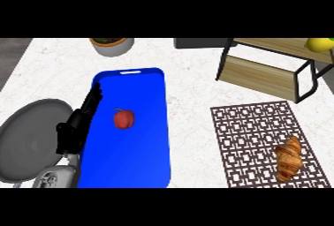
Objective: Pick the lemon from the placemat and place it in the tiered shelf
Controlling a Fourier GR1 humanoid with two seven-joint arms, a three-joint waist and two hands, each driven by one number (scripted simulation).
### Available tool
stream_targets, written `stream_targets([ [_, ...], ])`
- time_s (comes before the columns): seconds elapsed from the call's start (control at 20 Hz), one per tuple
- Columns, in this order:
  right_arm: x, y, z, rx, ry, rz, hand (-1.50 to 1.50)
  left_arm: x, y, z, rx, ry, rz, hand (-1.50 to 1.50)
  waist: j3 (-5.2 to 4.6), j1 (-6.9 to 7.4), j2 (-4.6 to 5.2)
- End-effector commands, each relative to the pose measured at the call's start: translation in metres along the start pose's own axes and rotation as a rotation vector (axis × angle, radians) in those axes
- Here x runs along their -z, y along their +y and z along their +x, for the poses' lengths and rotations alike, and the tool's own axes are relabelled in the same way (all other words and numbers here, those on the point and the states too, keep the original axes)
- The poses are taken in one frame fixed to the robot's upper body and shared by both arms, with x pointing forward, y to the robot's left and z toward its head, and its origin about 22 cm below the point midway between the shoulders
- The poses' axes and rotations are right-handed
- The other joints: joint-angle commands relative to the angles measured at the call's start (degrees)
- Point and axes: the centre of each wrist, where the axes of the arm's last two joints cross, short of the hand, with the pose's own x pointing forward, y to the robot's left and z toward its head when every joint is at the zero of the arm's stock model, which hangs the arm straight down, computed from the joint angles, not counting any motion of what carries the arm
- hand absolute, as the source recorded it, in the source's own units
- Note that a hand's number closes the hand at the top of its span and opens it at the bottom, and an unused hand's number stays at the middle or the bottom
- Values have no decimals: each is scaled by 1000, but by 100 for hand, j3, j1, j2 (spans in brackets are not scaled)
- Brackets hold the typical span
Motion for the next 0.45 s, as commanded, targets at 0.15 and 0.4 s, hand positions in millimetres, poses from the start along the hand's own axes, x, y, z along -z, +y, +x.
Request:
stream_targets([
  [0.15, 17, -93, -24, -141, 31, 36, -150, 3, 7, 10, -11, 7, 30, 0, 12, -123, -10],
  [0.4, 1, -146, -39, -166, 56, 104, -150, 1, 3, -1, 2, 22, 24, 0, 6, -182, -20],
])
